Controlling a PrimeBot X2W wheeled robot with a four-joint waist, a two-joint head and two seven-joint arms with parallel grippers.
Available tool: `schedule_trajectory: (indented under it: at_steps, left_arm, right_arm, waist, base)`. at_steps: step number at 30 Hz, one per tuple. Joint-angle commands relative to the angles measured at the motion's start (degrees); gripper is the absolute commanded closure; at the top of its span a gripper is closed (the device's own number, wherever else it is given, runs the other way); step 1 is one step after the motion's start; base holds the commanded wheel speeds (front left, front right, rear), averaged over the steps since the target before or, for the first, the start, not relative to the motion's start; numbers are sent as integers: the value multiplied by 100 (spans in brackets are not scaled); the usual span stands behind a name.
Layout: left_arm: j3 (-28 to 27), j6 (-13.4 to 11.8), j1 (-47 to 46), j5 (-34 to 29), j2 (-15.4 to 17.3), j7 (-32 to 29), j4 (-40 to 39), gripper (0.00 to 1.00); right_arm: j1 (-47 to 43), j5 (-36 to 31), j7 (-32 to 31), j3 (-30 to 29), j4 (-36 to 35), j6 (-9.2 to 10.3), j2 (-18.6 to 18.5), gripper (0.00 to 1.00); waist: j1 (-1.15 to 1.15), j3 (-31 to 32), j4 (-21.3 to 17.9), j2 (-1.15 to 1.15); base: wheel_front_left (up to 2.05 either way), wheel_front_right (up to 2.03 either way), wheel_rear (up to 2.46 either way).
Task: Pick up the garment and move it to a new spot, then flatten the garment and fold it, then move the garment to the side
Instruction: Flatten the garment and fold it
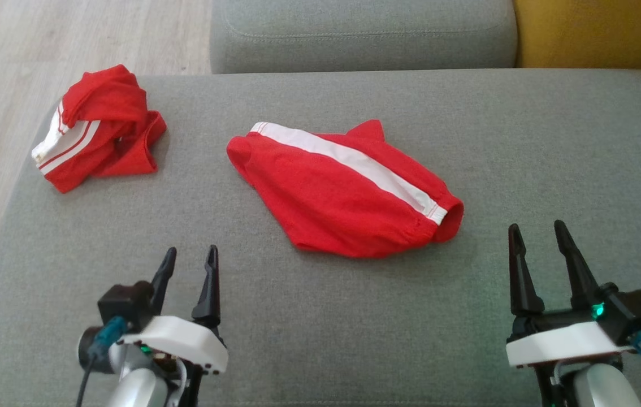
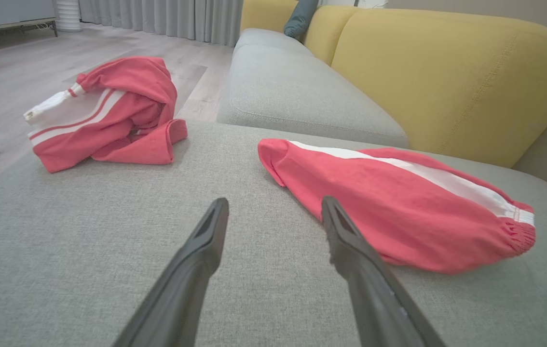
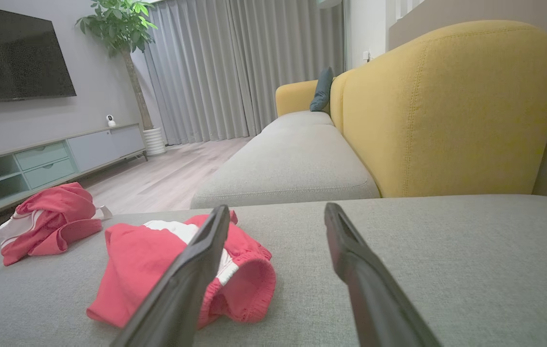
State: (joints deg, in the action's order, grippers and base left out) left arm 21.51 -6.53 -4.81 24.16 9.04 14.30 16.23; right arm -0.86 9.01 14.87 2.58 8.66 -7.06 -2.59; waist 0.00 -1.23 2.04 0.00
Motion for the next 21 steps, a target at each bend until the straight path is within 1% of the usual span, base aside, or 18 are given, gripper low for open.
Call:
schedule_trajectory:
  at_steps: [1,10,21]
  left_arm:
    - [-231,28,-175,-57,5,70,-148,0]
    - [-331,192,-167,-221,-141,70,-39,0]
    - [-484,291,-141,-361,-243,70,9,0]
  right_arm:
    - [96,22,13,150,-149,-43,-29,0]
    - [108,5,13,127,-97,-43,-29,0]
    - [130,-17,13,121,-80,-43,-29,0]
  waist:
    - [0,1,4,0]
    - [0,-14,50,0]
    - [0,-64,80,0]
  base:
    - [0,0,0]
    - [0,0,0]
    - [0,0,0]
